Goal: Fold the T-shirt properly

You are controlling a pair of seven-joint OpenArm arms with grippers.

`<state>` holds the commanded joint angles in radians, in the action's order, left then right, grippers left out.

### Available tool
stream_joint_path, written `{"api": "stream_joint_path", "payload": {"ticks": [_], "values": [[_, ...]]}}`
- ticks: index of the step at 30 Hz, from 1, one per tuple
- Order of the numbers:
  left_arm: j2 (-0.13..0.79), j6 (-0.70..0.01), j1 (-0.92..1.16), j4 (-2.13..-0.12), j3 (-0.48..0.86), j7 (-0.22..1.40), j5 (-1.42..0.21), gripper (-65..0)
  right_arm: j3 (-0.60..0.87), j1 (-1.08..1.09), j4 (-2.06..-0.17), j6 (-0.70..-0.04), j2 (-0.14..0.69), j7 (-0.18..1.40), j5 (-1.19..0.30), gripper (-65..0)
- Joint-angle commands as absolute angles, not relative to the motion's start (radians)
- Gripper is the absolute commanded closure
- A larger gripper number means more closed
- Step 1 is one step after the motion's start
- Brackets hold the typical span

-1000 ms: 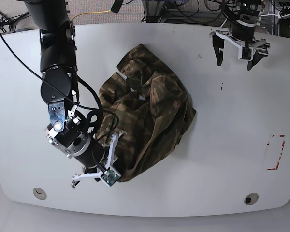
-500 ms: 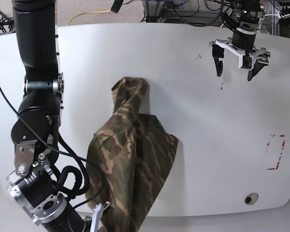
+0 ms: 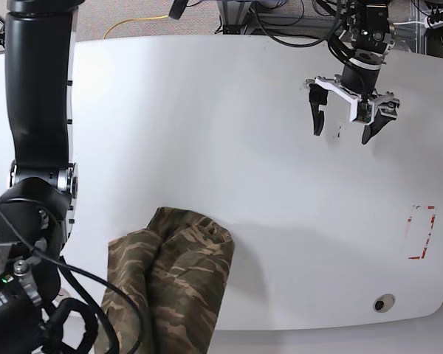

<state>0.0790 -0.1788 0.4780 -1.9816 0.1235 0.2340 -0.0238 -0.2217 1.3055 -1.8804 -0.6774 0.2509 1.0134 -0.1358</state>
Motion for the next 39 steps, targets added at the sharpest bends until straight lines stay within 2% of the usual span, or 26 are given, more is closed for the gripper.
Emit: {"api": "stream_joint_path", "payload": {"ticks": [6, 9, 17, 33, 39], "values": [[0.073, -0.179, 0.395, -1.979, 0.120, 0.282, -0.025, -56.5, -0.268, 1.306, -1.877, -0.676, 0.251, 1.015, -0.134, 0.0], [0.073, -0.179, 0.351, -1.979, 0.120, 0.283, -0.025, -56.7, -0.274, 1.306, -1.813, -0.676, 0.240, 1.015, -0.136, 0.0], [0.073, -0.179, 0.334, -1.954, 0.042, 0.283, -0.025, -56.7, -0.275, 1.306, -1.736, -0.676, 0.226, 1.013, -0.136, 0.0], [0.073, -0.179, 0.097, -1.630, -0.160, 0.282, -0.024, -56.7, -0.272, 1.306, -1.736, -0.670, 0.226, 1.012, -0.133, 0.0], [0.071, -0.179, 0.018, -1.509, -0.285, 0.282, -0.024, -56.7, -0.271, 1.306, -1.736, -0.670, 0.231, 1.012, -0.133, 0.0]]}}
